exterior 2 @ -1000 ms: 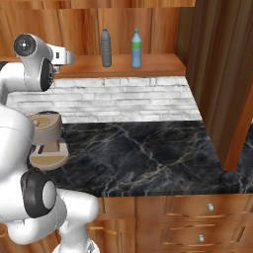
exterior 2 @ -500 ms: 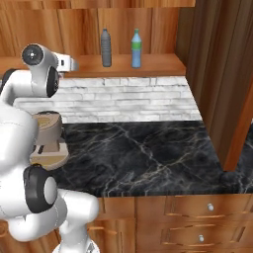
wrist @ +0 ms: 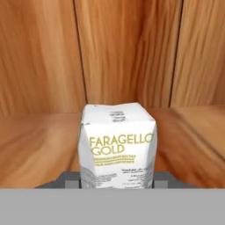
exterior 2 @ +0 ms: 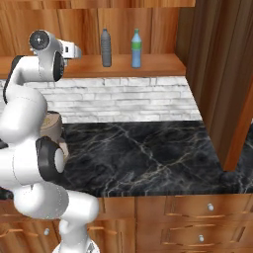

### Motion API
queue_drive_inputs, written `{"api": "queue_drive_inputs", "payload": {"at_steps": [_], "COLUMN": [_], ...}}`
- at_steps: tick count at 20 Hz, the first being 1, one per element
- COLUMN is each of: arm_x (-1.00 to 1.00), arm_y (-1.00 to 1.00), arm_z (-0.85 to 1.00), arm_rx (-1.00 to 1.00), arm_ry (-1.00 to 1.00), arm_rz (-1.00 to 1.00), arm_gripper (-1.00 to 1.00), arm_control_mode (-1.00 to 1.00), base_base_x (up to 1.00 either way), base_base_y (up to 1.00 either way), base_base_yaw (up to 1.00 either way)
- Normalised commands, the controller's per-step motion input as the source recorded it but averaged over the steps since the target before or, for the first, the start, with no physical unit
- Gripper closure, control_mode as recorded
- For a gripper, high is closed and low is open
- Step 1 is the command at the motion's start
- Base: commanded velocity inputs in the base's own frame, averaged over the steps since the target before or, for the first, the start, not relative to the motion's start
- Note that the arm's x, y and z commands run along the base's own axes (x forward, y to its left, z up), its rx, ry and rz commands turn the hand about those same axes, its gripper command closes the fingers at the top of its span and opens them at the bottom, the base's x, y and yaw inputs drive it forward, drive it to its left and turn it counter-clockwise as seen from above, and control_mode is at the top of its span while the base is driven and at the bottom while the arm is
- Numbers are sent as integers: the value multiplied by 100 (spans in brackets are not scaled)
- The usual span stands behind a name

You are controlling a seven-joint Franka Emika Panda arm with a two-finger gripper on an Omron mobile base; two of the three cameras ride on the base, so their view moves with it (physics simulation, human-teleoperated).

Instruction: Pick the bottled water, boxed drink, bottled water from the counter and place them in the open cabinet.

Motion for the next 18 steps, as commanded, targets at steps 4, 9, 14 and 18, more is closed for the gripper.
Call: {"api": "queue_drive_inputs", "payload": {"at_steps": [4,9,14,18], "arm_x": [53,50,29,13], "arm_y": [16,10,1,0], "arm_z": [-30,-26,-22,-45], "arm_rx": [-1,0,0,0], "arm_ry": [8,1,0,0], "arm_rz": [-2,-1,0,0], "arm_gripper": [100,100,100,100], "arm_control_mode": [-100,-100,-100,-100], "base_base_x": [0,0,0,0], "base_base_y": [0,0,0,0], "base_base_yaw": [0,0,0,0]}}
